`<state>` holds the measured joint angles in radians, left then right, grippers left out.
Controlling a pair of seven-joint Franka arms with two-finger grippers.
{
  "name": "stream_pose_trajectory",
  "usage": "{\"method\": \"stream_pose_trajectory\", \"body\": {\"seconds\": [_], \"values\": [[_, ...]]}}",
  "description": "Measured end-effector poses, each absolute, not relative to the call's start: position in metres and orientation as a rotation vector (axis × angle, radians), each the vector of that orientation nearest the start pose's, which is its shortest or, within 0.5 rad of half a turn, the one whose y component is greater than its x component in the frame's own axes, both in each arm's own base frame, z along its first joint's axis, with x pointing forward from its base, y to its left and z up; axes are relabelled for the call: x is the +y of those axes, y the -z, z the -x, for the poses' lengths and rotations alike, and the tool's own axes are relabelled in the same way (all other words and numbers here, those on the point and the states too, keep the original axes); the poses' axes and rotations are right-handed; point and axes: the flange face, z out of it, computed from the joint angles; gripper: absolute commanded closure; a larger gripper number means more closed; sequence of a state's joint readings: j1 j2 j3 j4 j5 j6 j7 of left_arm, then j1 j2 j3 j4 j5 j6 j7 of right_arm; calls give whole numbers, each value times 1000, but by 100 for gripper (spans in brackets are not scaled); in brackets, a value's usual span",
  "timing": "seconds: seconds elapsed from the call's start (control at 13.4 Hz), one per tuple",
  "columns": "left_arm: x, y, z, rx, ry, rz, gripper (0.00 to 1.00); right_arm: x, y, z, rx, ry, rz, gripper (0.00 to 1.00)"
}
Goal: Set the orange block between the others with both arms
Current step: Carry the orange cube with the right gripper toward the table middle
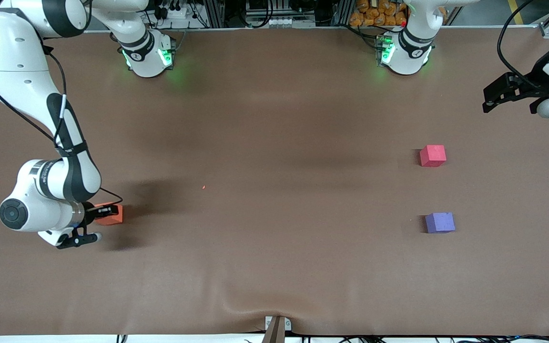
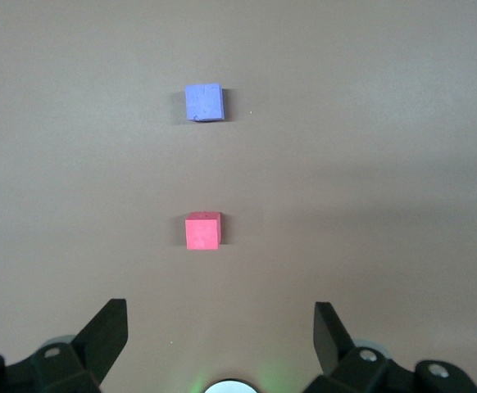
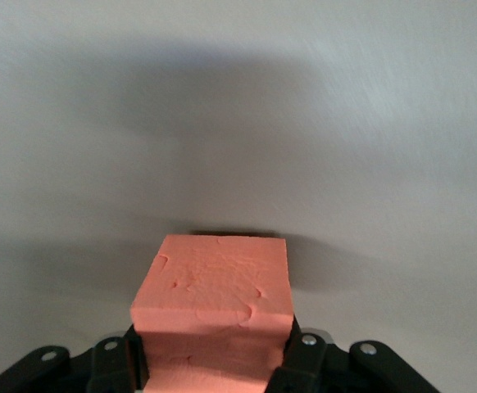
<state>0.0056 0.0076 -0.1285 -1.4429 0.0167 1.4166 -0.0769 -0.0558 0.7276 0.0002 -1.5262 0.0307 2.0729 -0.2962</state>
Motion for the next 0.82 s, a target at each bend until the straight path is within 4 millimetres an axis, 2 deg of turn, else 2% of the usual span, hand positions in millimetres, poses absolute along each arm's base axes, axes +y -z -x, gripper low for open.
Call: {"method": "stream_pose_trajectory", "body": {"seconds": [0.22,0.45,0.67,0.82], "values": [[-64,-666,-537,68,-50,3122,0,28,-238,-697,-468,-207,3051,77],[-64,-666,-537,68,-50,3122,0,90,-239,-692,-413,-210,3068,79],[-64,-666,-537,68,-50,3122,0,165,-239,-678,-346,-217,3088,79],[-64,-666,-537,69,-50,3122,0,228,-239,-661,-312,-215,3104,79]]}}
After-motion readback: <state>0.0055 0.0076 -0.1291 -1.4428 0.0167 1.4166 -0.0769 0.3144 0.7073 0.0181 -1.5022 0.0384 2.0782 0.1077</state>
